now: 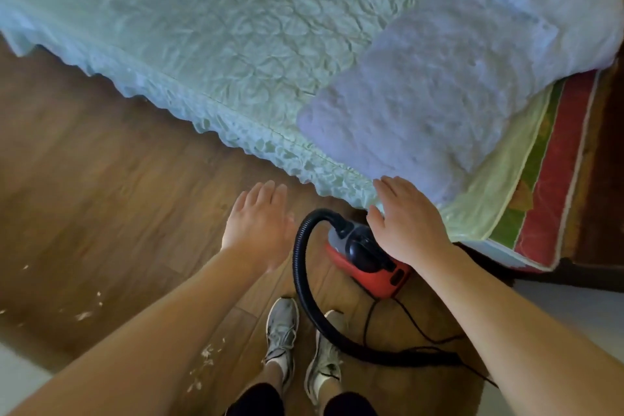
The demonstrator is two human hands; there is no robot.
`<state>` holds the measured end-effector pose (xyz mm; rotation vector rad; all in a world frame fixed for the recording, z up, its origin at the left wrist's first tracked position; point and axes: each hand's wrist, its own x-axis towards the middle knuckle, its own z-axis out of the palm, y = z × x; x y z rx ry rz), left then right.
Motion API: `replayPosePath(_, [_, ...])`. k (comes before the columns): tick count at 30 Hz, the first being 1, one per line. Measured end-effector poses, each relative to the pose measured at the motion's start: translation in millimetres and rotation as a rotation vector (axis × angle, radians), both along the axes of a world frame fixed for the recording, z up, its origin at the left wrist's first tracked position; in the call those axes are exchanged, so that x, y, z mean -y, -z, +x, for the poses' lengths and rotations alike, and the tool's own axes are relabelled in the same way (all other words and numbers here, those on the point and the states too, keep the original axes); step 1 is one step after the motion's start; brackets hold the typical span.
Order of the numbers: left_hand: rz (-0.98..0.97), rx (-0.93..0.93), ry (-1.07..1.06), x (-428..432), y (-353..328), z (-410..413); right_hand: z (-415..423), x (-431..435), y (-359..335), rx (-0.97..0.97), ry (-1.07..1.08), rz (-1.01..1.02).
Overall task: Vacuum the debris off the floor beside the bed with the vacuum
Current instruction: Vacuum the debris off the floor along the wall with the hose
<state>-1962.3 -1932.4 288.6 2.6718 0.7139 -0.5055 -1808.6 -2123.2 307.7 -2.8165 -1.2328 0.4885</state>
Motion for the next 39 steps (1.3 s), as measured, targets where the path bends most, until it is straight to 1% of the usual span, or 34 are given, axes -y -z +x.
replayPosePath(7, [-0.053,-0.046,-0.135,20,73,-31,-15,-11,86,-0.072,-0.208,-0.052])
replayPosePath(12, [-0.096,-0.085,-0.197,39,136,-47,-34,-11,158,-0.161,-0.257,-0.115])
replayPosePath(17, [-0.132,-0.099,-0.241,49,189,-61,-56,-8,218,-0.22,-0.239,-0.127])
replayPosePath(21, [-0.16,-0.124,-0.243,55,231,-74,-68,-11,252,-0.256,-0.217,-0.126])
replayPosePath(25, [-0.213,-0.149,-0.255,64,268,-82,-77,-16,283,-0.314,-0.151,-0.111])
replayPosePath(33, [-0.342,-0.235,-0.313,96,305,-95,-103,-23,314,-0.401,0.013,-0.089])
replayPosePath(39, [-0.408,-0.175,-0.39,109,329,-98,-115,-26,335,-0.393,0.076,-0.011])
